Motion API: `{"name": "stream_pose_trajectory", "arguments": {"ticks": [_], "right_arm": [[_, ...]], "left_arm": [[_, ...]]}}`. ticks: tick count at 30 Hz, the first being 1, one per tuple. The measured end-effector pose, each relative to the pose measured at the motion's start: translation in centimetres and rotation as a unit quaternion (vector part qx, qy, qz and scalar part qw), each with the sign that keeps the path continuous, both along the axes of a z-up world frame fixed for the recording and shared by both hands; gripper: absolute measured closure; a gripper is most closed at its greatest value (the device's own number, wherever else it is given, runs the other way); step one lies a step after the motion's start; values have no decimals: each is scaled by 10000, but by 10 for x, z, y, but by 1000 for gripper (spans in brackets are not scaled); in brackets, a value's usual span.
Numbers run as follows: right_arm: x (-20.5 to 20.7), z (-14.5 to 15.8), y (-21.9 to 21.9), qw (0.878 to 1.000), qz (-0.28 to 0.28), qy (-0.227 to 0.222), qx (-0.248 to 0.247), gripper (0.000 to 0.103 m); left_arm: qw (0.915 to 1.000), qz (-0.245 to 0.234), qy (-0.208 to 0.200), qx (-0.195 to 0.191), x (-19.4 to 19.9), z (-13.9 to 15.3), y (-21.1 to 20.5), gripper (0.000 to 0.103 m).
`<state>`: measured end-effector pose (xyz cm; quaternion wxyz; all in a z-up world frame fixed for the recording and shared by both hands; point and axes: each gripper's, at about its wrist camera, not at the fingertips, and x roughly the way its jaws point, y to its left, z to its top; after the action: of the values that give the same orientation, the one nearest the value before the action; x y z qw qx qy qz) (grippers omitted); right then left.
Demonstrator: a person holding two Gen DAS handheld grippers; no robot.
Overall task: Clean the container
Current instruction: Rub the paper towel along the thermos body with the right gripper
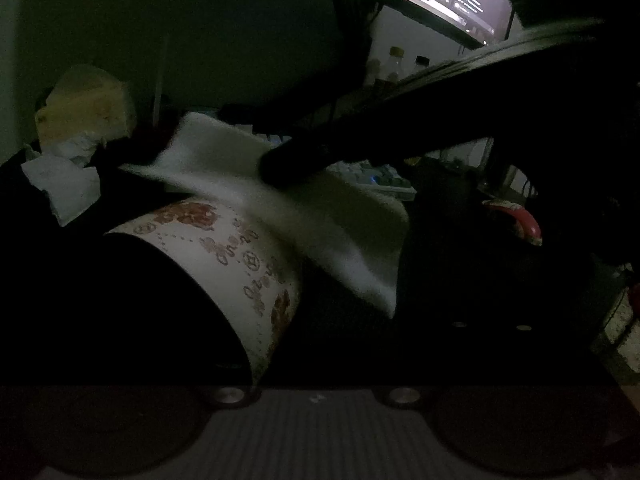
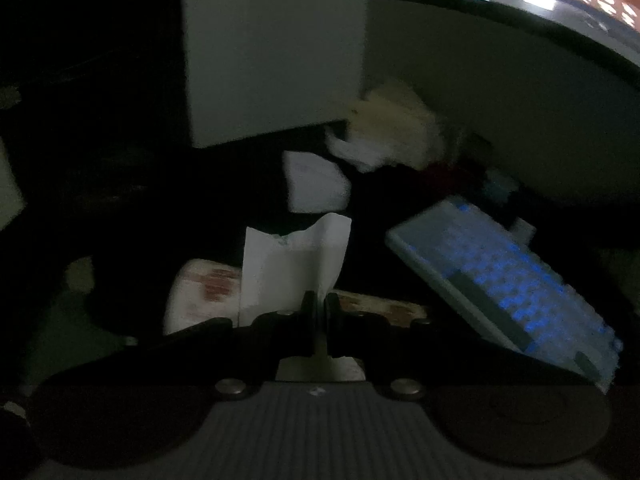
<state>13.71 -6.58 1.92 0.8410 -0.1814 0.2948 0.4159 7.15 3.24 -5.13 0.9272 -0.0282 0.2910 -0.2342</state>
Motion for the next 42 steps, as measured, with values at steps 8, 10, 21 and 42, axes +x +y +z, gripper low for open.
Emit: {"name": "stream_pose_trajectory", "arguments": {"ticks": [8, 10, 21, 42], "right_arm": [[7, -6, -9, 9995, -268, -168, 24, 97], [16, -8, -16, 9986, -496, -181, 40, 97], [-15, -4, -2, 9993, 131, -90, 351, 97], [-24, -6, -29, 9976, 65, 21, 685, 96]], "left_arm": [[10000, -36, -6, -12, 2, -2, 4, 13], [10000, -91, -14, -14, 11, -7, 15, 13], [9992, 198, -180, 304, 6, -8, 16, 82], [9987, -432, -221, -140, -40, -12, 31, 55]]}}
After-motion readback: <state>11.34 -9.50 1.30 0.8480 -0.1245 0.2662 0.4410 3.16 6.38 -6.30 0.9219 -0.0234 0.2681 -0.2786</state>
